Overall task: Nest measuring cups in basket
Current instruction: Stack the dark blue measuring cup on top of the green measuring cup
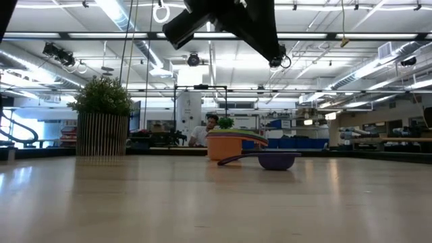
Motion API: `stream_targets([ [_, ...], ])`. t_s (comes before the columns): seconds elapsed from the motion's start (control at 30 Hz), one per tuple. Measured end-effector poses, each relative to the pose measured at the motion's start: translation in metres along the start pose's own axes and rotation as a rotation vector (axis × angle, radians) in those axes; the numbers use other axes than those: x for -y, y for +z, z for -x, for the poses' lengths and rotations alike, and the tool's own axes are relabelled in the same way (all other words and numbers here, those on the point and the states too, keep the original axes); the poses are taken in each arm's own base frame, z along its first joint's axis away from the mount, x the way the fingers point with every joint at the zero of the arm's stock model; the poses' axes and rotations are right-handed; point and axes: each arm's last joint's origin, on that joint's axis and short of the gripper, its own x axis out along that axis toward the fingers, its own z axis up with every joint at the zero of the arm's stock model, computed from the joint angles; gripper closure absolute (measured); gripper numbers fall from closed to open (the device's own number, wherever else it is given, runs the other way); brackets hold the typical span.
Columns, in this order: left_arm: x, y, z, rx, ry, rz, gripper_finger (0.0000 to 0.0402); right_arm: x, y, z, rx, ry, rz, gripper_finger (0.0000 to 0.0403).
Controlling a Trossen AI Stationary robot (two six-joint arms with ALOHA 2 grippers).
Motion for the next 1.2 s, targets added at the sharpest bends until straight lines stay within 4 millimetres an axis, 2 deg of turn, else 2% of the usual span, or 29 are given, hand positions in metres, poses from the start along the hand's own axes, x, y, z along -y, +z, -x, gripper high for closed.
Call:
stream_targets([
  [0.1,-0.002,0.001,-0.006,-0.032,0.027,0.031,0.0353,0.0,0.0,0.0,-0.002,0.002,0.012,0.0286],
  [0.23,-0.009,0.003,-0.027,-0.102,0.108,0.101,0.0325,-0.001,-0.001,0.0,-0.007,0.02,0.025,0.0286],
  [0.37,-0.014,0.009,-0.047,-0.083,0.148,0.132,0.0302,-0.001,-0.001,0.0,-0.009,0.021,0.032,0.0286],
  [0.67,-0.021,0.033,-0.084,-0.038,0.21,0.246,0.0292,-0.001,-0.001,0.0,-0.009,0.024,0.036,0.0286],
  [0.9,-0.027,0.036,-0.094,-0.083,0.266,0.264,0.0292,-0.001,-0.001,0.0,-0.009,0.024,0.044,0.0286],
  [1.2,-0.028,0.036,-0.093,-0.085,0.279,0.283,0.0292,-0.001,-0.001,0.0,-0.008,0.024,0.058,0.0286],
])
